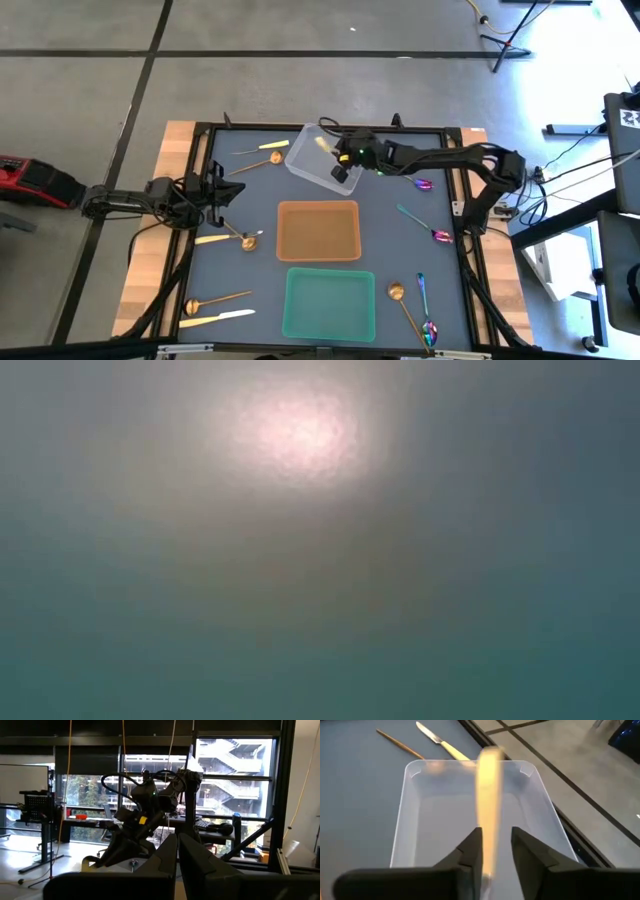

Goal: Sort silverware by color (type)
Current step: Put the yellow knife into the transparent bin, then put the purple spoon into the orange bin

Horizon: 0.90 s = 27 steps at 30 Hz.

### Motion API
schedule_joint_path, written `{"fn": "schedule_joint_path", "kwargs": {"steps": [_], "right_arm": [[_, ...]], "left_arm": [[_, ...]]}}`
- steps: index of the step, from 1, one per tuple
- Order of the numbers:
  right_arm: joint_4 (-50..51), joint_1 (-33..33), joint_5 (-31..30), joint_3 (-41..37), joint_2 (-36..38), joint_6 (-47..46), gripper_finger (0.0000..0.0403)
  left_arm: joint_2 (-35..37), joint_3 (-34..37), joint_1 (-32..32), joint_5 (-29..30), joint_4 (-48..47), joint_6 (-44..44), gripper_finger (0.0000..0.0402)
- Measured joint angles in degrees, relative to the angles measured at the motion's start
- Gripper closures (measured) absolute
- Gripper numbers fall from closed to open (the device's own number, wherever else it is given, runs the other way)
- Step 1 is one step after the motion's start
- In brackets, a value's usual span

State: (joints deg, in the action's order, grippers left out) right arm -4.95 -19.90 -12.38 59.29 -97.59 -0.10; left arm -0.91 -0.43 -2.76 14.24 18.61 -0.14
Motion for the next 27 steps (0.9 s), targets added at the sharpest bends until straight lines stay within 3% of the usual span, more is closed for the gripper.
{"fn": "schedule_joint_path", "kwargs": {"steps": [4, 10, 19, 27], "right_arm": [[-1.57, 0.06, 0.02, 0.02, 0.17, -0.04, 0.0263], [6.77, 4.08, 0.42, 0.06, 7.90, 0.59, 0.0232], [32.04, 15.44, -4.56, 0.09, 24.65, -0.99, 0.0230], [56.70, 17.03, -6.37, 0.07, 28.30, -13.20, 0.0230]], "left_arm": [[0.00, 0.00, 0.01, 0.24, 0.77, 0.93, 0.0390], [-0.24, 0.00, 0.01, 0.24, 1.68, 0.62, 0.0390], [-0.28, 0.00, 0.01, 1.32, 2.71, -1.72, 0.0390], [-0.28, 0.00, 0.01, 1.34, 2.56, -1.66, 0.0390]]}}
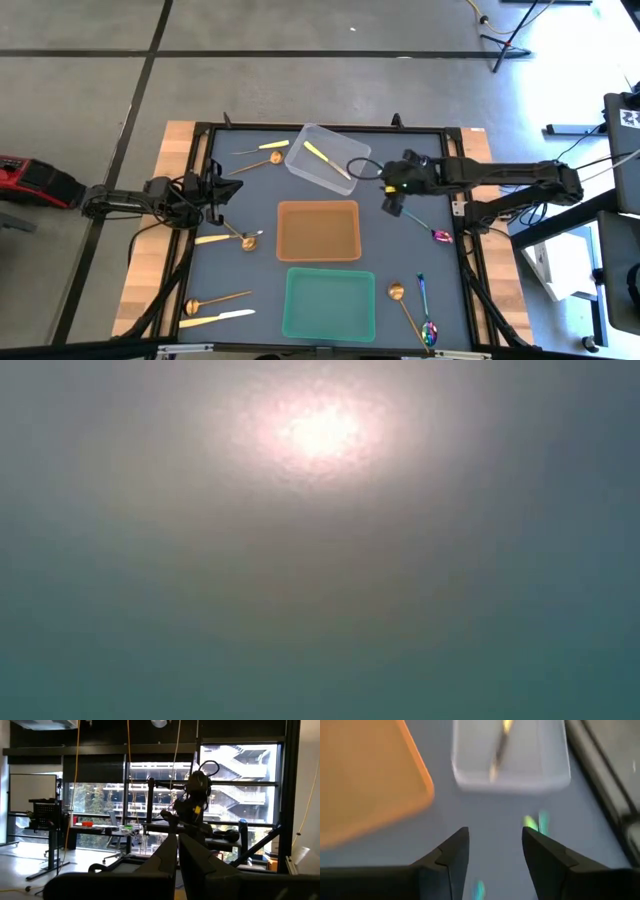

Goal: Sort silverware by color (type)
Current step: Put the purple spoon into the orange bin

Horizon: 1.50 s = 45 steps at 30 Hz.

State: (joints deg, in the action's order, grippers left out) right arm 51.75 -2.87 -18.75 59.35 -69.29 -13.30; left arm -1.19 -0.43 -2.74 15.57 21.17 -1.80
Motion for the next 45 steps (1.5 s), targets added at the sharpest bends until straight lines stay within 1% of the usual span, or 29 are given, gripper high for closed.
{"fn": "schedule_joint_path", "kwargs": {"steps": [3, 5, 8, 15, 18, 20, 23, 27, 30, 32, 36, 41, 43, 45], "right_arm": [[7.72, -0.01, 1.75, -0.02, -0.76, -5.37, 0.0230], [10.86, -0.01, 2.73, -0.54, -1.17, -7.79, 0.0230], [11.28, -0.01, 4.94, -3.36, -1.06, -10.75, 0.0230], [11.41, -0.11, 13.46, -12.19, -1.15, -15.68, 0.0230], [11.39, -0.14, 15.30, -14.95, -1.15, -17.24, 0.0230], [11.39, -0.16, 15.36, -16.67, -1.15, -18.07, 0.0230], [10.89, -0.16, 15.82, -19.15, -1.15, -18.36, 0.0230], [9.57, -0.16, 18.58, -22.09, -1.15, -18.40, 0.0230], [9.54, -0.16, 18.15, -23.34, -1.74, -18.40, 0.0230], [9.19, -0.16, 18.09, -24.00, -2.37, -18.40, 0.0230], [5.29, -0.16, 18.35, -24.94, -5.08, -18.37, 0.0230], [2.46, -0.16, 18.93, -24.76, -10.05, -16.19, 0.0231], [2.29, -0.16, 19.05, -24.69, -11.72, -14.81, 0.0239], [2.16, -0.16, 19.37, -24.55, -12.98, -14.06, 0.0256]], "left_arm": [[0.00, 0.00, 0.00, 0.04, -0.02, -0.06, 0.0390], [0.00, 0.00, 0.00, 0.12, -0.02, -0.06, 0.0390], [0.00, 0.00, -0.02, 0.21, -0.04, 0.43, 0.0390], [0.00, 0.00, 0.00, 0.23, -0.11, 1.29, 0.0390], [0.00, 0.00, 0.00, 0.24, -0.11, 1.31, 0.0390], [0.00, 0.00, -0.02, 0.22, -0.11, 1.44, 0.0390], [0.00, 0.00, -0.02, 0.22, -0.11, 1.71, 0.0390], [0.00, 0.00, 0.00, 0.44, -0.11, 1.68, 0.0390], [0.00, 0.00, 0.00, 2.61, -0.09, 1.73, 0.0390], [0.00, 0.00, 0.00, 2.97, -0.09, 1.75, 0.0390], [0.00, 0.00, 0.00, 2.98, -0.09, 1.77, 0.0390], [0.02, 0.00, -0.01, 3.00, -0.10, 1.73, 0.0390], [0.02, 0.00, 0.00, 2.94, -0.07, 1.73, 0.0390], [0.02, 0.00, -0.02, 2.92, -0.08, 1.73, 0.0390]]}}
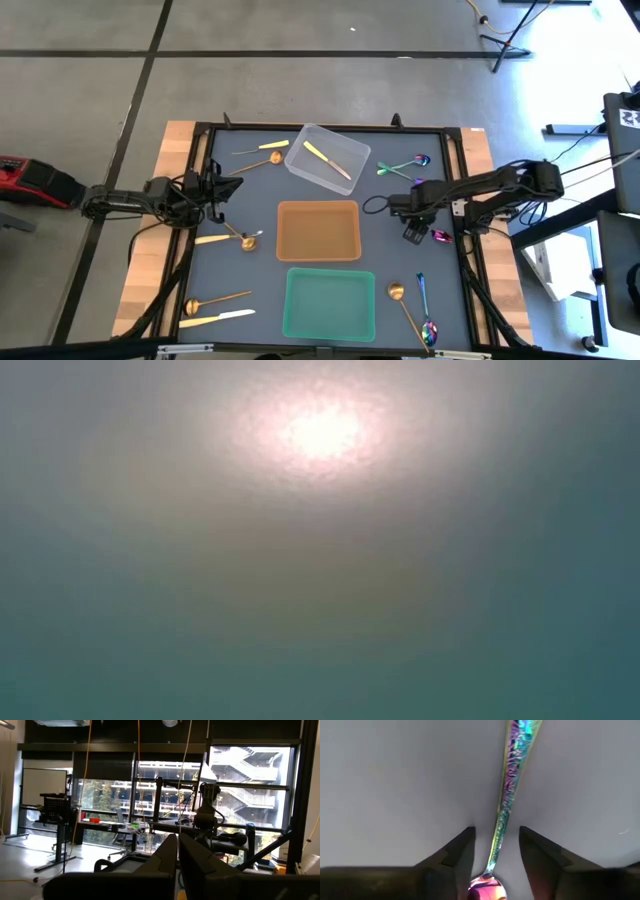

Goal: Sort silverware by color (type)
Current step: Put the purple spoon into the orange bin

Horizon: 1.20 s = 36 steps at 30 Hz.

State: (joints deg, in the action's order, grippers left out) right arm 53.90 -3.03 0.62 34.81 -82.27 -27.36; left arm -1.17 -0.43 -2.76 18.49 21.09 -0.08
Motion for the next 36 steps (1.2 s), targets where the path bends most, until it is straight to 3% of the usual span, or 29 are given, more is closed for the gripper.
{"fn": "schedule_joint_path", "kwargs": {"steps": [10, 15, 20, 28, 36], "right_arm": [[-0.98, 0.05, 0.44, -0.15, -0.10, 2.46, 0.0392], [0.04, 0.04, 0.05, 1.45, -0.26, 3.63, 0.0385], [0.94, 0.00, -2.01, 5.12, -0.46, 3.85, 0.0397], [12.25, 2.95, -6.02, 14.53, -0.38, 4.10, 0.0399], [5.93, 9.06, -13.61, 26.79, -0.32, 5.40, 0.0400]], "left_arm": [[0.00, 0.00, 0.02, 0.01, 0.24, -0.02, 0.0390], [0.00, 0.00, 0.02, -0.10, 0.49, -0.01, 0.0390], [0.00, 0.00, 0.00, -3.96, 0.68, -0.41, 0.0390], [0.00, 0.00, -0.02, -7.62, 2.72, -1.59, 0.0390], [0.00, 0.00, -0.07, -7.68, 3.09, -1.55, 0.0390]]}}
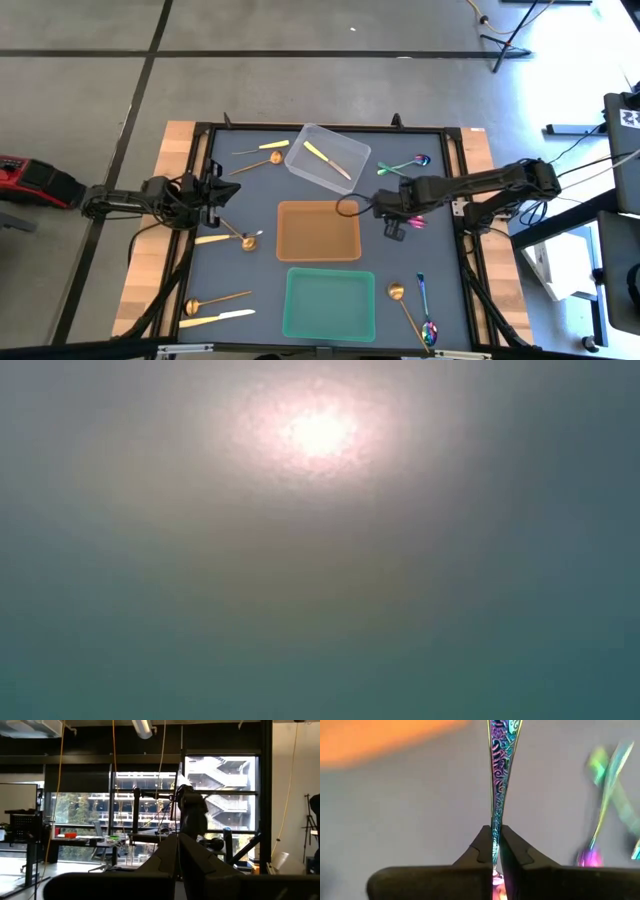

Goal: Sort silverware by color (type)
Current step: Put the purple spoon into the orange bin, then put the yellow knife into the transparent bin

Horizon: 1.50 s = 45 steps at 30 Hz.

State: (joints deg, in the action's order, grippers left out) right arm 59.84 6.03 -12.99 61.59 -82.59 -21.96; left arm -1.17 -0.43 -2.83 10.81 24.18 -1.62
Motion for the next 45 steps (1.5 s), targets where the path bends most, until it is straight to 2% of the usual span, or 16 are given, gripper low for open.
{"fn": "schedule_joint_path", "kwargs": {"steps": [3, 8, 12, 16, 24, 29, 33, 40, 42, 45], "right_arm": [[-6.50, 1.88, -2.33, 2.00, 0.04, 3.99, 0.0401], [-24.65, 2.69, -2.46, 2.47, -0.57, 9.94, 0.0399], [-37.27, 2.57, -1.82, 2.50, -3.79, 14.32, 0.0401], [-44.75, 2.57, 0.54, 2.50, -8.29, 17.23, 0.0396], [-46.05, 2.57, 4.22, 2.48, -15.86, 17.75, 0.0389], [-46.31, 2.57, 5.95, 2.46, -17.79, 17.72, 0.0382], [-45.79, 2.57, 8.05, 2.64, -17.39, 15.94, 0.0343], [-40.56, 2.99, 8.00, 4.03, -13.87, 16.84, 0.0261], [-42.82, 3.91, 9.44, 2.17, -12.28, 18.54, 0.0248], [-51.54, 6.00, 12.47, -1.59, -9.11, 23.05, 0.0236]], "left_arm": [[0.00, -0.01, 0.00, 0.49, -0.28, -0.07, 0.0390], [0.00, 0.00, 0.04, 3.54, -1.71, -1.42, 0.0390], [0.00, 0.00, 0.04, 3.49, -2.00, -1.47, 0.0390], [-0.02, 0.00, 0.02, 3.03, -3.22, -1.50, 0.0390], [0.00, -0.02, 0.02, 3.21, -4.72, -1.53, 0.0390], [0.00, -0.02, 0.03, 3.24, -5.44, -1.58, 0.0390], [0.00, -0.02, 0.04, 4.47, -5.68, -1.95, 0.0390], [0.00, -0.02, 0.03, 5.42, -5.26, -1.30, 0.0390], [0.00, -0.02, 0.07, 5.85, -5.82, 0.10, 0.0388], [0.00, -0.02, 0.07, 6.72, -8.13, 2.45, 0.0366]]}}
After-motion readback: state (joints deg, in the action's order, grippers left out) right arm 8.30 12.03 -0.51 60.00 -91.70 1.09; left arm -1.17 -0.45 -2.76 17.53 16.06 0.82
